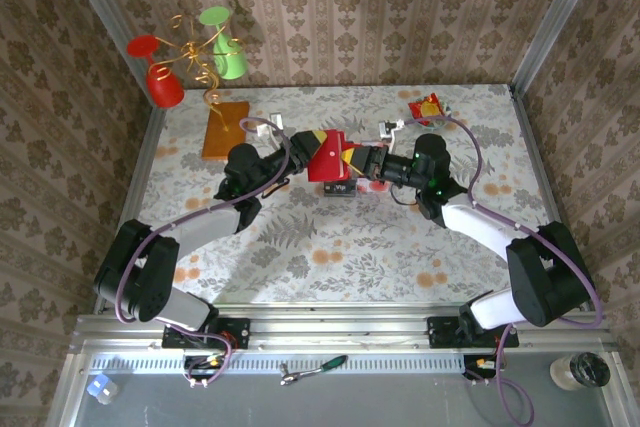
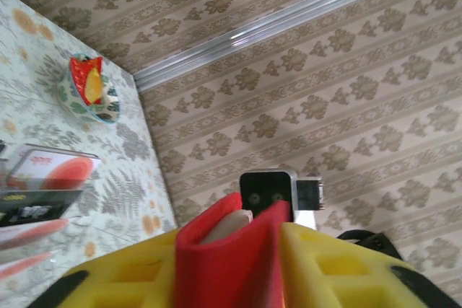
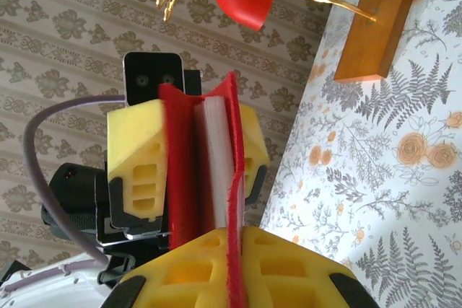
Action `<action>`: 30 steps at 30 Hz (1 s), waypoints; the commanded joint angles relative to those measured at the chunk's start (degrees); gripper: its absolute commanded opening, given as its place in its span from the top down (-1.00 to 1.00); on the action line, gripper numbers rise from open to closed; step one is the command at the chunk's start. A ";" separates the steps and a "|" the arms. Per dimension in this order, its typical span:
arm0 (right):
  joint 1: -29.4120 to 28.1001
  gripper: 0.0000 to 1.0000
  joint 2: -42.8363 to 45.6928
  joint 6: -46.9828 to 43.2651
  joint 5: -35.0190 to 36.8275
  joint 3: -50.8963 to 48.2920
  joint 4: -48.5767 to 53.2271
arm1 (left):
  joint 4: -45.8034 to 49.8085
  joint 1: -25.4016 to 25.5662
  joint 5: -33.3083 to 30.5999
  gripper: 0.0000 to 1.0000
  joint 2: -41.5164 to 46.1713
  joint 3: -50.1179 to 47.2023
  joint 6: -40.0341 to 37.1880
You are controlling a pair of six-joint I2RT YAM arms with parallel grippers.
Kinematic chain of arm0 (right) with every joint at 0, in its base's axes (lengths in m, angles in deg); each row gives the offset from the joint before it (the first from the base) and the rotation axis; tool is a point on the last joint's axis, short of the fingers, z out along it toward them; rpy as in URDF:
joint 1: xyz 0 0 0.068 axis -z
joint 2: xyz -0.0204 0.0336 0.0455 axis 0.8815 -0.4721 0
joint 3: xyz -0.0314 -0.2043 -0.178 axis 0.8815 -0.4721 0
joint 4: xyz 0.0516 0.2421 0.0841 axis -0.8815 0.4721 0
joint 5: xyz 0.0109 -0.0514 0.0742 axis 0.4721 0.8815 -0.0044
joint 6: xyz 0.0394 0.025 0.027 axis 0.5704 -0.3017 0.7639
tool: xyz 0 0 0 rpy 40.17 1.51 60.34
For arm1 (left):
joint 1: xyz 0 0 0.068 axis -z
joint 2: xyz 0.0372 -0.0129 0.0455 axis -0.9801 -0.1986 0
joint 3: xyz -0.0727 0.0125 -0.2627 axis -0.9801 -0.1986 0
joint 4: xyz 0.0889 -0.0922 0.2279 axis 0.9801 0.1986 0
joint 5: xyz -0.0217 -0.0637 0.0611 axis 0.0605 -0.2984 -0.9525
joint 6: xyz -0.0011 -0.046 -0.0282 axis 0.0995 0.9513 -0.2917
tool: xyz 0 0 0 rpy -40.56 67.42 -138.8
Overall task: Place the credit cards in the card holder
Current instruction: Open the card holder.
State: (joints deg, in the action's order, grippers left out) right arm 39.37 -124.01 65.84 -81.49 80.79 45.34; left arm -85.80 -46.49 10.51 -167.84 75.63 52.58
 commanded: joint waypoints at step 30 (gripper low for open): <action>-0.12 1.00 5.32 -1.76 1.30 -12.99 0.82 | 80.24 14.95 -37.10 -0.55 2.18 28.80 -47.86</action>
State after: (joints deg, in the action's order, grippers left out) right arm 39.39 -120.49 65.14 -80.94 68.75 46.80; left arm -15.62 -33.77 -17.97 -162.69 101.42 10.66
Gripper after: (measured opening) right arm 0.077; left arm 0.769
